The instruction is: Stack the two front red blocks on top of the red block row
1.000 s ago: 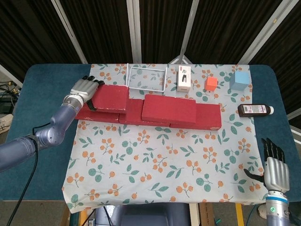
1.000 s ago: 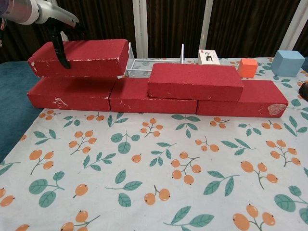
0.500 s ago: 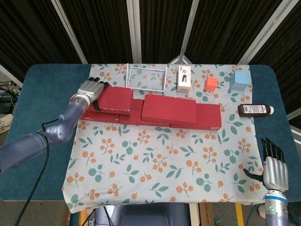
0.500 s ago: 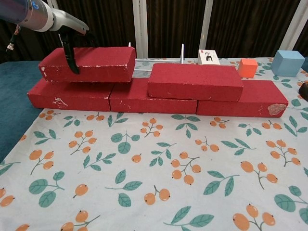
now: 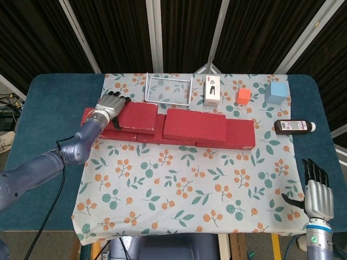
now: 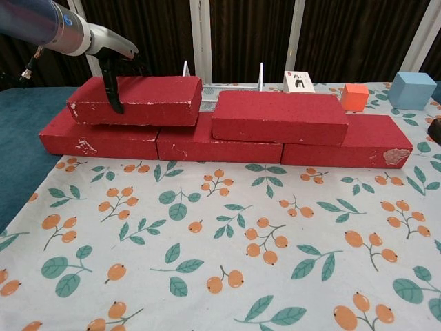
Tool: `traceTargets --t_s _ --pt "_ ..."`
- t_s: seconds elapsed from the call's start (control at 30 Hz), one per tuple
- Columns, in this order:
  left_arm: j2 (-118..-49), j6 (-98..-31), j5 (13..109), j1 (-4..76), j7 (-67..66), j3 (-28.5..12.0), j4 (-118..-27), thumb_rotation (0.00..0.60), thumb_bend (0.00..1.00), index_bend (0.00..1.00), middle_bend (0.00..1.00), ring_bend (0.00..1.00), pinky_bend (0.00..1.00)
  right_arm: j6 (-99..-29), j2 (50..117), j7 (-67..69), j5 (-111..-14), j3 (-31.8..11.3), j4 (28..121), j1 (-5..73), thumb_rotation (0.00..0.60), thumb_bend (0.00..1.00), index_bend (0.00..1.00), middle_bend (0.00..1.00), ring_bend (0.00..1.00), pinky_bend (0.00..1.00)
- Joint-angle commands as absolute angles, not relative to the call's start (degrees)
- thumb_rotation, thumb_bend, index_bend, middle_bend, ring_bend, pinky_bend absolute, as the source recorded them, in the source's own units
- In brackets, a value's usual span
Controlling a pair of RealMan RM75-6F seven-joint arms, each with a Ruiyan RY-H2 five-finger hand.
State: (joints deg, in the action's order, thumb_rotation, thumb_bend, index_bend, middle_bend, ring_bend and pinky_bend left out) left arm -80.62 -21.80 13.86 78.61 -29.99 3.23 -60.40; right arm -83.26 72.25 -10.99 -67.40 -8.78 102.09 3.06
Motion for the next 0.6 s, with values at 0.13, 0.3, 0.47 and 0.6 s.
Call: traceTargets --t_s 0.13,0.3,0.47,0.6 --pt "-81.36 -21.74 14.27 79.62 -28.71 4.01 -60.01 0.6 0.01 0.36 0.31 0.0 0.0 -83.22 72.15 -10.83 -67.31 -8.83 102.09 3.06 0.6 0.05 0.0 0.0 0.0 0.0" --pt "-81.88 -21.93 13.84 80.57 -28.04 5.14 -59.6 0.6 0.01 0.36 0.31 0.0 0.0 -83.28 72.09 -10.6 -67.32 -8.89 102.14 3.02 0.6 0.05 0.0 0.0 0.0 0.0" --pt "-82.65 -21.99 13.15 81.57 -27.74 6.52 -59.08 0.6 0.01 0.36 0.31 0.0 0.0 -83.28 71.97 -10.31 -67.26 -8.96 102.12 2.99 0.6 0.05 0.0 0.0 0.0 0.0" --pt "-83.15 -22.04 12.52 82.43 -27.38 7.26 -58.94 0.6 0.01 0.36 0.31 0.0 0.0 -83.35 71.9 -10.11 -67.2 -9.03 102.1 2.93 0.6 0.05 0.0 0.01 0.0 0.0"
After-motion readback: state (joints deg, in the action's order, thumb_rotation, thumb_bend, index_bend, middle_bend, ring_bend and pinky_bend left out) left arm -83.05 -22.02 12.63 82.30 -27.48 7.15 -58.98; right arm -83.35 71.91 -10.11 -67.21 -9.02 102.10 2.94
